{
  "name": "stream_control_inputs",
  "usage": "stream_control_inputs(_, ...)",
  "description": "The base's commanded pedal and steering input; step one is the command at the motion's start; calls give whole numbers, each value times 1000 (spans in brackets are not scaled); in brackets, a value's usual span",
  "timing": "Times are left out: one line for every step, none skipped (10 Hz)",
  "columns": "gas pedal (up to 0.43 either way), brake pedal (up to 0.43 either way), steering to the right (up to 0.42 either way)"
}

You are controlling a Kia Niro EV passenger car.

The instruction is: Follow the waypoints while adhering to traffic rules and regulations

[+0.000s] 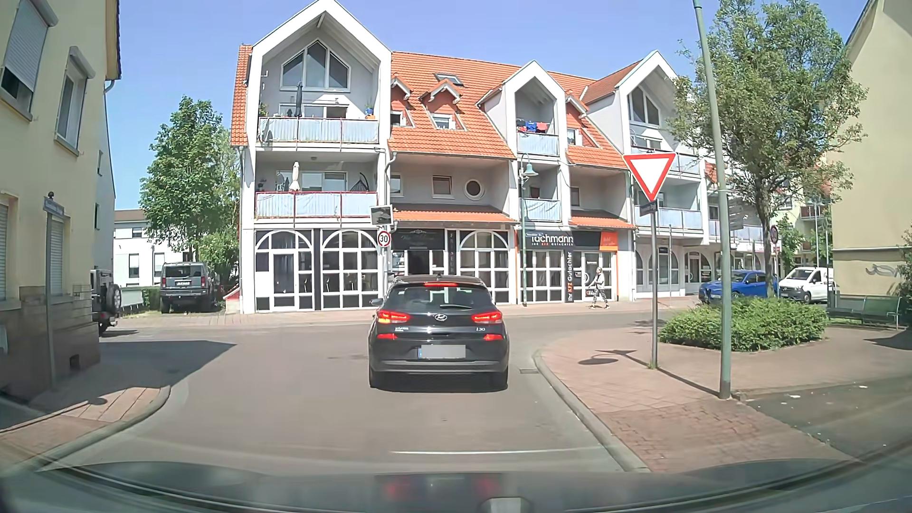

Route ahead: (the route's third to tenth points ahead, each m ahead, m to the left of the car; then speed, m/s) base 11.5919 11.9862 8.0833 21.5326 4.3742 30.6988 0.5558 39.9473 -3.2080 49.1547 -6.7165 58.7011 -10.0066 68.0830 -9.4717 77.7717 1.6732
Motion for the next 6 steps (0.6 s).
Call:
stream_control_inputs(0,0,4)
stream_control_inputs(0,0,0)
stream_control_inputs(0,0,0)
stream_control_inputs(0,0,0)
stream_control_inputs(0,0,0)
stream_control_inputs(0,0,0)
